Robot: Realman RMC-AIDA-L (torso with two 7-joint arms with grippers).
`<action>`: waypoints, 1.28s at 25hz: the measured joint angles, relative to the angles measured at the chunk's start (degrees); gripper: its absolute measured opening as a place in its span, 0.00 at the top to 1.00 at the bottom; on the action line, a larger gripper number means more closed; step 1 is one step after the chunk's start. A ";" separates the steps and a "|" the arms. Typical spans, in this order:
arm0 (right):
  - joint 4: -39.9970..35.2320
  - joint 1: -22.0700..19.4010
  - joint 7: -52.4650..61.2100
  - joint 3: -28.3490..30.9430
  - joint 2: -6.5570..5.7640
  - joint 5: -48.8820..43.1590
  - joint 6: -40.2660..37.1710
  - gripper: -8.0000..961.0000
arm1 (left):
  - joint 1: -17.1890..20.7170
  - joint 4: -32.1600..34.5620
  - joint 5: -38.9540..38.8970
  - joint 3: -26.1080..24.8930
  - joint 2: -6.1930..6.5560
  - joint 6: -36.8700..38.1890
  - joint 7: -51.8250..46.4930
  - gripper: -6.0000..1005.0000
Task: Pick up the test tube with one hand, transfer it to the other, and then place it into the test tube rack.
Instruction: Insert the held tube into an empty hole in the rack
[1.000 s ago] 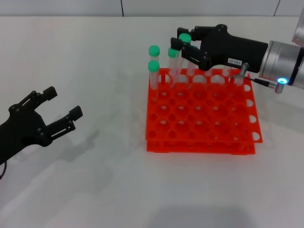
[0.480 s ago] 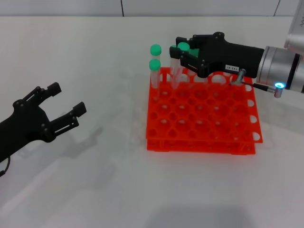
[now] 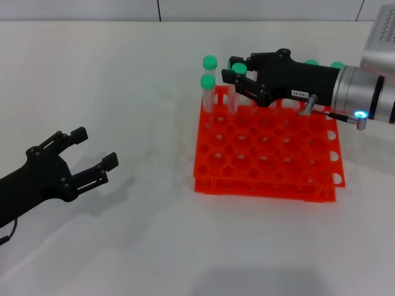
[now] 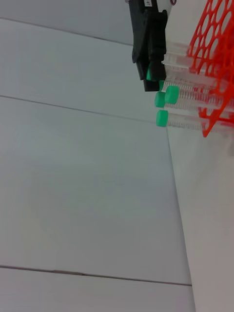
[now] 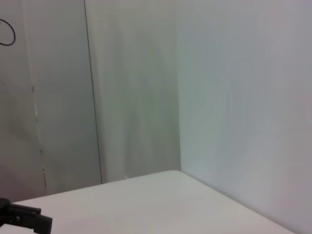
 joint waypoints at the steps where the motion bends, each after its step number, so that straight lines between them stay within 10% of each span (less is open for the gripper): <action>1: 0.14 0.03 0.03 -0.15 0.00 0.08 0.15 0.73 | 0.00 0.00 0.00 -0.11 0.00 -0.02 0.00 0.12; 32: 2.09 -0.32 0.13 -2.09 -0.01 1.37 -0.11 0.72 | -0.53 0.30 0.07 -0.60 0.09 -0.10 -0.18 0.12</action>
